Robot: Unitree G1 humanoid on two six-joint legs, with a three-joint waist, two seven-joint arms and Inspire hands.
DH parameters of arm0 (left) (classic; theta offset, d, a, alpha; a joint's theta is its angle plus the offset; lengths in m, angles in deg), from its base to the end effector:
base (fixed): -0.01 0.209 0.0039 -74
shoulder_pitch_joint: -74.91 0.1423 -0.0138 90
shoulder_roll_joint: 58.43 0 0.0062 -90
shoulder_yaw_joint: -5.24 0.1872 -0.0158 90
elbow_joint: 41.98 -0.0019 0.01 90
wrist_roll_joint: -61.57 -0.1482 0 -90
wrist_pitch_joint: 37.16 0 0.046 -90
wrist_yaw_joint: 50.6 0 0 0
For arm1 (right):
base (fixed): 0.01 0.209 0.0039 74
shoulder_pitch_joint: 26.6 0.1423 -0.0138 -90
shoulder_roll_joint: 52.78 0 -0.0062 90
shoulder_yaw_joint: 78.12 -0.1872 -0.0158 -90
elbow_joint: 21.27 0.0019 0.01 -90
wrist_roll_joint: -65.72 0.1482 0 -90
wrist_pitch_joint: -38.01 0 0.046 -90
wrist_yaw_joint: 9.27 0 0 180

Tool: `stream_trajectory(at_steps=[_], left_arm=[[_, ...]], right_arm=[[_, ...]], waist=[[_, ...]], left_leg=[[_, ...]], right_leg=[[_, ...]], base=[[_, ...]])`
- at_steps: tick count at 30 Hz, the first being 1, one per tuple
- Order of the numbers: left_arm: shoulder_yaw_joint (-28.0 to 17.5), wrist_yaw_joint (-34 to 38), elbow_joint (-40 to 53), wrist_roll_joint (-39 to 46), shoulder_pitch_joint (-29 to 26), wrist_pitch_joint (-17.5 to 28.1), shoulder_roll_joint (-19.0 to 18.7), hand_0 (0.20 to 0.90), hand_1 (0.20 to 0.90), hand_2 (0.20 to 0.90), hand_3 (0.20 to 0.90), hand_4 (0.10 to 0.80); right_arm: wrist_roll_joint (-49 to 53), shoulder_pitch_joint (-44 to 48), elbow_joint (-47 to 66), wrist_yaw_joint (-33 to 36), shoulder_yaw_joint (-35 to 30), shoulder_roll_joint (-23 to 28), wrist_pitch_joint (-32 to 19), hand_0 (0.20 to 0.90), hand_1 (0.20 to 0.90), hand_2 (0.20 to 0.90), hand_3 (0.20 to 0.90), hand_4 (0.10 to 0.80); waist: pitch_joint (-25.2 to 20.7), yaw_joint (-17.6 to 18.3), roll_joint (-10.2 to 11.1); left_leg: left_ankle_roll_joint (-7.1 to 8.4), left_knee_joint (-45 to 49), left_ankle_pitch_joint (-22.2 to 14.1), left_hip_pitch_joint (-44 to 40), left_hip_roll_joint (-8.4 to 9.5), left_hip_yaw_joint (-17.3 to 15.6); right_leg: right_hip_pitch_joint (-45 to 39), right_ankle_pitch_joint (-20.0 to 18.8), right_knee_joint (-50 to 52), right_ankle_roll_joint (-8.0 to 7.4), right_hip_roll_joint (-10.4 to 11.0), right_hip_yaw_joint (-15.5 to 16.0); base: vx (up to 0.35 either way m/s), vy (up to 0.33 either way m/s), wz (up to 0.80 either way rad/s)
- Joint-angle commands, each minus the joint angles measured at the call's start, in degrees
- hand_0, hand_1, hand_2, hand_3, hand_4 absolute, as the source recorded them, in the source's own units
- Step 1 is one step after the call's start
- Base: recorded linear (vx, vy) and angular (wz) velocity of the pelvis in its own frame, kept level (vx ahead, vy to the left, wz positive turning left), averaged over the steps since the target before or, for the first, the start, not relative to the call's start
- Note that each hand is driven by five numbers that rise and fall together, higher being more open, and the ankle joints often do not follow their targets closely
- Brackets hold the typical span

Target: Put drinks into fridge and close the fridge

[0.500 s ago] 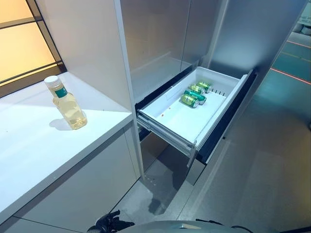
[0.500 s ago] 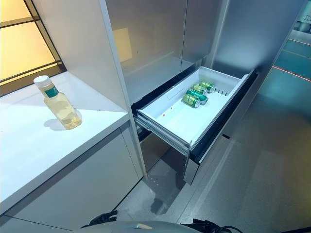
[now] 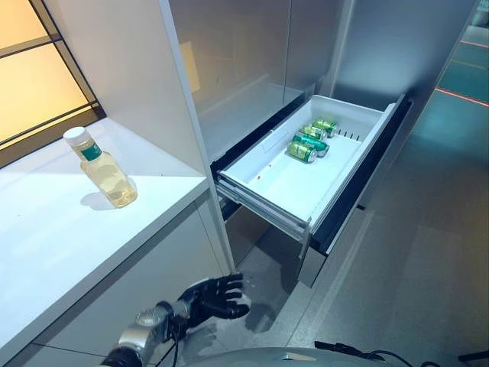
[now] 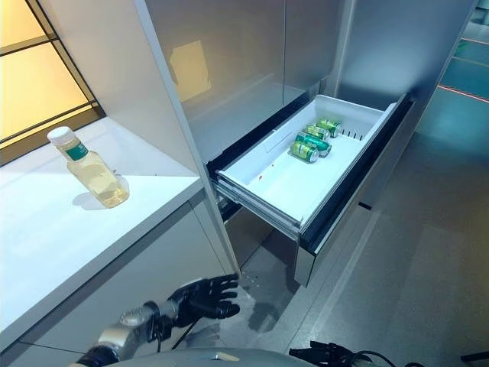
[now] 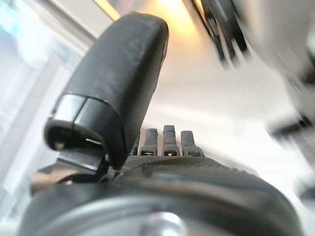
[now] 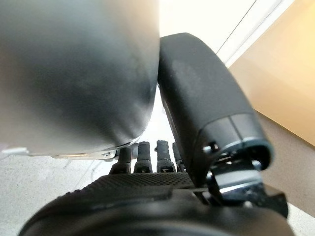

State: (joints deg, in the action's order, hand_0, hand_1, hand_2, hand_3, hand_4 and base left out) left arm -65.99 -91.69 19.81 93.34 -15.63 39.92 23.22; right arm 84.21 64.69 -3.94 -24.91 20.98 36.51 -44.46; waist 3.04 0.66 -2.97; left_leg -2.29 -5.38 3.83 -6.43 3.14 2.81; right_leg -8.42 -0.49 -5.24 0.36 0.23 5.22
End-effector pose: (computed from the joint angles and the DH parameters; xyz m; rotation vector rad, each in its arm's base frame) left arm 0.1734 0.2125 -0.0546 -0.3233 0.7518 -0.7398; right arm 0.0705 -0.2366 -0.1281 0.1457 1.3480 -0.0078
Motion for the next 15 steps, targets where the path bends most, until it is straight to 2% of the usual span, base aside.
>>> stream_trajectory(at_steps=[1,2,3,4,6,9,11,12,15], left_arm=[[-5.9,-9.8,9.4,16.0,-7.2,-4.4,0.1,0.900,0.900,0.900,0.900,0.800],[-8.0,-10.6,13.7,19.3,-7.4,-6.3,0.6,0.900,0.900,0.900,0.900,0.800],[-11.2,-13.1,20.7,27.3,-8.2,-7.9,0.8,0.900,0.900,0.900,0.900,0.800],[-12.0,-12.8,22.7,28.9,-8.6,-8.5,1.2,0.900,0.900,0.900,0.900,0.800],[-14.4,-13.6,28.8,35.6,-10.5,-5.5,1.9,0.900,0.900,0.900,0.900,0.800],[-15.7,-11.9,34.2,39.1,-12.6,0.5,1.7,0.900,0.900,0.900,0.900,0.800],[-17.4,-6.1,40.0,41.3,-15.6,8.2,0.3,0.900,0.900,0.900,0.900,0.800],[-18.1,-4.3,41.4,41.7,-16.4,10.2,-0.1,0.900,0.900,0.900,0.900,0.800],[-20.7,2.6,45.0,36.7,-19.0,20.8,-1.6,0.900,0.900,0.900,0.900,0.800]], right_arm=[[-1.1,0.1,-1.6,-1.4,-0.3,0.2,-0.9,0.900,0.900,0.900,0.900,0.800],[-1.0,-0.4,-1.5,-1.3,-0.5,0.2,-1.2,0.900,0.900,0.900,0.900,0.800],[-1.0,-1.0,-1.7,-1.0,-1.1,-0.2,-2.0,0.900,0.900,0.900,0.900,0.800],[-1.0,-1.2,-1.8,-1.0,-1.1,-0.3,-2.1,0.900,0.900,0.900,0.900,0.800],[-0.9,-1.6,-2.4,-0.6,-0.9,-0.9,-2.8,0.900,0.900,0.900,0.900,0.800],[-0.5,-2.1,-2.8,-0.1,-0.2,-1.6,-3.4,0.900,0.900,0.900,0.900,0.800],[-0.2,-2.9,-2.9,0.4,0.6,-2.2,-3.9,0.900,0.900,0.900,0.900,0.800],[-0.2,-3.3,-2.8,0.4,0.8,-2.4,-4.1,0.900,0.900,0.900,0.900,0.800],[0.1,-4.2,-2.2,1.1,1.9,-3.2,-4.3,0.900,0.900,0.900,0.900,0.800]], waist=[[-1.1,-1.0,0.4],[-1.2,-1.1,0.5],[-1.4,-1.5,0.6],[-1.4,-1.5,0.7],[-1.6,-1.7,1.1],[-1.7,-1.7,1.5],[-2.1,-1.7,1.9],[-2.2,-1.7,2.1],[-2.7,-2.0,2.5]], left_leg=[[0.09,0.4,-5.1,-1.4,-0.12,-2.7],[0.05,0.4,-5.2,-1.4,-0.10,-2.6],[-0.05,0.4,-5.4,-1.4,-0.01,-2.2],[-0.07,0.4,-5.5,-1.5,-0.01,-2.2],[-0.11,0.4,-5.7,-1.8,-0.02,-1.8],[-0.08,0.4,-5.9,-2.1,0.02,-1.4],[0.01,0.4,-6.2,-2.4,0.07,-0.8],[0.05,0.4,-6.3,-2.4,0.09,-0.6],[0.34,0.4,-6.2,-2.3,0.03,-0.1]], right_leg=[[2.0,-1.0,1.9,-2.95,0.9,-2.6],[1.9,-1.0,1.7,-2.88,0.9,-2.5],[1.7,-1.0,1.6,-2.77,1.0,-2.5],[1.6,-0.9,1.6,-2.71,1.0,-2.5],[1.3,-0.8,1.7,-2.51,1.1,-2.5],[0.9,-0.6,1.6,-2.33,1.0,-2.4],[0.2,-0.4,1.3,-2.29,1.1,-2.0],[0.1,-0.3,1.2,-2.33,1.1,-1.8],[-0.2,-0.2,0.9,-2.38,1.2,-1.2]], base=[[0.000,0.000,0.00],[0.000,0.000,0.00],[0.000,0.000,0.00],[0.000,0.000,0.00],[0.020,-0.010,0.02],[0.033,-0.021,0.07],[0.040,-0.024,0.02],[0.026,-0.023,0.04],[0.013,-0.021,0.09]])
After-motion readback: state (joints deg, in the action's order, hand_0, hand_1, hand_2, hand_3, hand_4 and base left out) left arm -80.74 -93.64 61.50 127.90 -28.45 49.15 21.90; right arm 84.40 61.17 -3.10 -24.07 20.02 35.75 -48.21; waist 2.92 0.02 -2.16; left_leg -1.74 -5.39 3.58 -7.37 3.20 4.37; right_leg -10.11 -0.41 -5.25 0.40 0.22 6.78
